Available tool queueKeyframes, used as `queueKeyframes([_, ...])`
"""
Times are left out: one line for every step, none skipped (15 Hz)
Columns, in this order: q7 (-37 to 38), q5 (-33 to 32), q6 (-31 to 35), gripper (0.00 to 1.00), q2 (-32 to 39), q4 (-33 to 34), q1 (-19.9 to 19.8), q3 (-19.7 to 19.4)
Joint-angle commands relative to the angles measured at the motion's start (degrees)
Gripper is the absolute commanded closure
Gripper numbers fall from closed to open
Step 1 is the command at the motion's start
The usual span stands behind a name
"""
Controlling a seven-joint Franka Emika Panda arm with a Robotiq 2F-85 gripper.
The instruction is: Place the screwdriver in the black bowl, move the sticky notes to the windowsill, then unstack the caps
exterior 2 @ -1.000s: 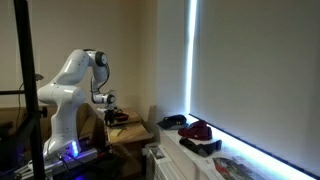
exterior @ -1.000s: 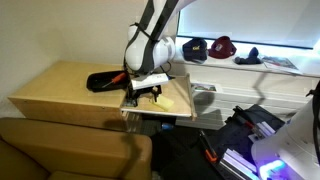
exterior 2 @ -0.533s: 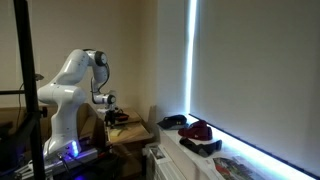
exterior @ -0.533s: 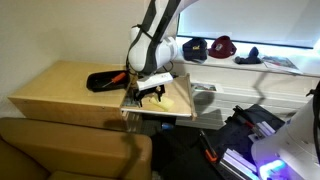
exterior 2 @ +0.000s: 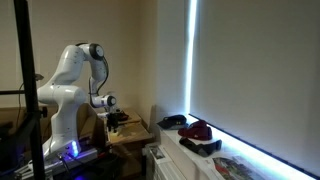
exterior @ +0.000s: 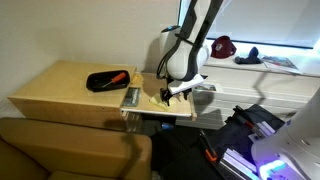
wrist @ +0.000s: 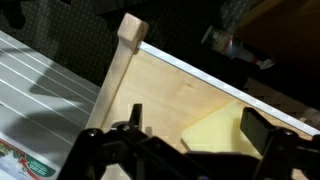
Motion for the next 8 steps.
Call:
queueKeyframes([-2.6, 1.8, 3.4, 0.0, -1.0, -2.4, -2.2, 2.0])
queueKeyframes([-3.0, 2.0, 6.5, 0.0, -1.9, -4.7, -2.5, 1.8])
queueKeyframes([-3.7, 1.9, 9.4, 0.0, -3.2, -7.4, -2.7, 1.3])
queueKeyframes([-5.0, 2.1, 12.0, 0.0, -3.8, -9.8, -3.4, 1.0])
queueKeyframes([-6.2, 2.4, 15.3, 0.0, -4.3, -13.2, -3.9, 0.4])
queueKeyframes([-7.7, 3.0, 19.0, 0.0, -4.5, -16.7, -4.7, -0.2])
queueKeyframes([-10.2, 4.4, 23.1, 0.0, -4.4, -20.2, -6.7, 0.7])
queueKeyframes([-12.9, 5.7, 27.5, 0.0, -4.6, -23.6, -9.3, 1.7])
